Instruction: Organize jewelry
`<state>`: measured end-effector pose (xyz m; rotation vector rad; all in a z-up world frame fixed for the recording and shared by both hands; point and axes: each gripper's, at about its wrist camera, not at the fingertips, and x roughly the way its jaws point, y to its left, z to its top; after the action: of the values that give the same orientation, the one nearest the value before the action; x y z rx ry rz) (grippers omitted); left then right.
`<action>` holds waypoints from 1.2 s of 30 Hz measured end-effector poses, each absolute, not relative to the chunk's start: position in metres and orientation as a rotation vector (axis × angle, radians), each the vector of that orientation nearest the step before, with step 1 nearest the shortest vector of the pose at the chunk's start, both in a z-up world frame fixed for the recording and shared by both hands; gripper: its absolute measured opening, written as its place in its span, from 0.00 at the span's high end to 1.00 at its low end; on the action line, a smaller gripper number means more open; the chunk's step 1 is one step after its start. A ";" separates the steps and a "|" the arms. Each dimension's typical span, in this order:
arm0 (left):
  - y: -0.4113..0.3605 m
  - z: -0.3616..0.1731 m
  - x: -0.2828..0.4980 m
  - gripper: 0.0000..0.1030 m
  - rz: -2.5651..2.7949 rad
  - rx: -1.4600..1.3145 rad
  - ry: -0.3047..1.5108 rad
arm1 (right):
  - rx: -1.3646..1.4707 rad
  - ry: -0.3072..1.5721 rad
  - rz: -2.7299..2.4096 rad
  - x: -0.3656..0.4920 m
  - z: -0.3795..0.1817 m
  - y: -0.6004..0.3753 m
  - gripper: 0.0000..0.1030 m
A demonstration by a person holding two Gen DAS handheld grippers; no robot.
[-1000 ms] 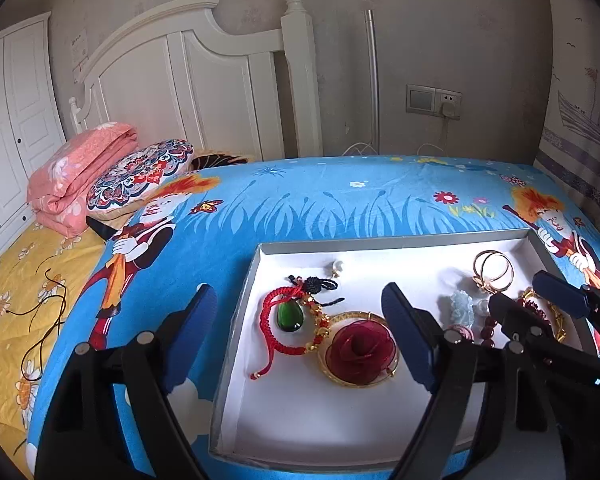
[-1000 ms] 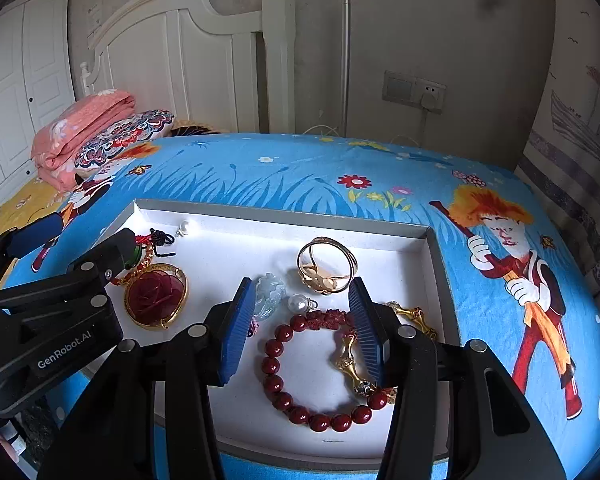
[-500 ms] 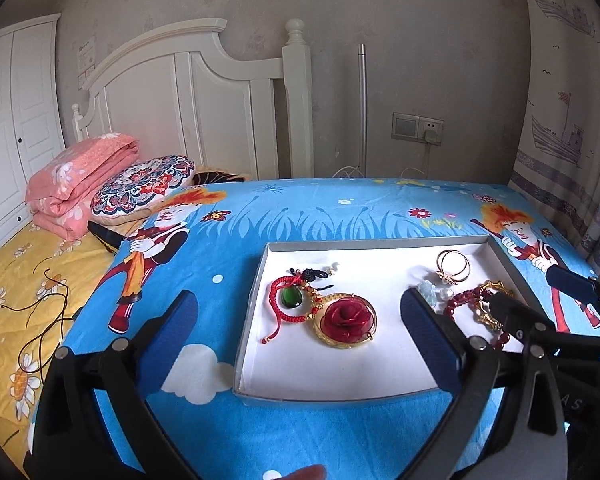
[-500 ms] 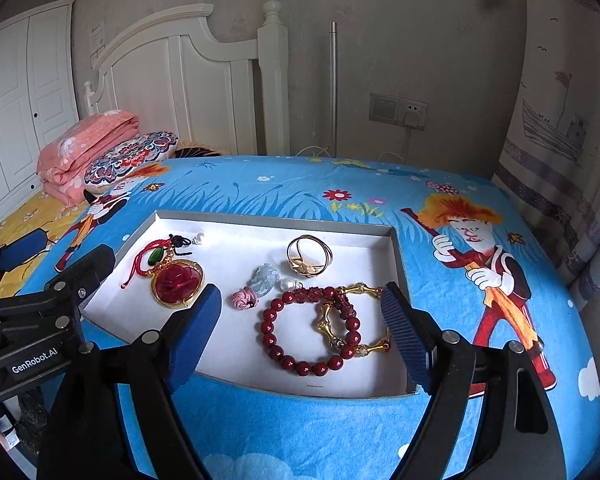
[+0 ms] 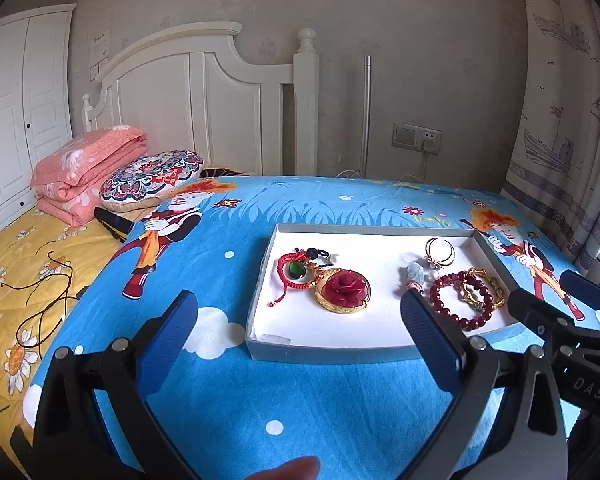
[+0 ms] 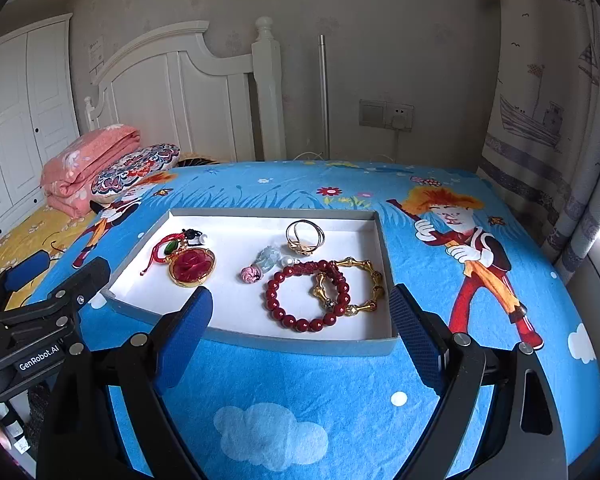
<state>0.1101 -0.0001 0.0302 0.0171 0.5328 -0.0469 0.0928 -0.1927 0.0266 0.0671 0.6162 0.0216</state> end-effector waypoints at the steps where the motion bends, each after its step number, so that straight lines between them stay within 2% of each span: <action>1: 0.001 0.028 0.107 0.05 -0.051 0.012 0.535 | 0.064 0.619 0.021 0.090 0.025 -0.192 0.18; 36: -0.004 0.040 0.090 0.05 -0.008 0.050 0.575 | 0.061 0.671 -0.023 0.082 0.030 -0.199 0.18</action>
<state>0.0895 -0.0039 0.0401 0.0499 0.5754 -0.0078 0.0823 -0.1991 0.0302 0.0605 0.6707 -0.0230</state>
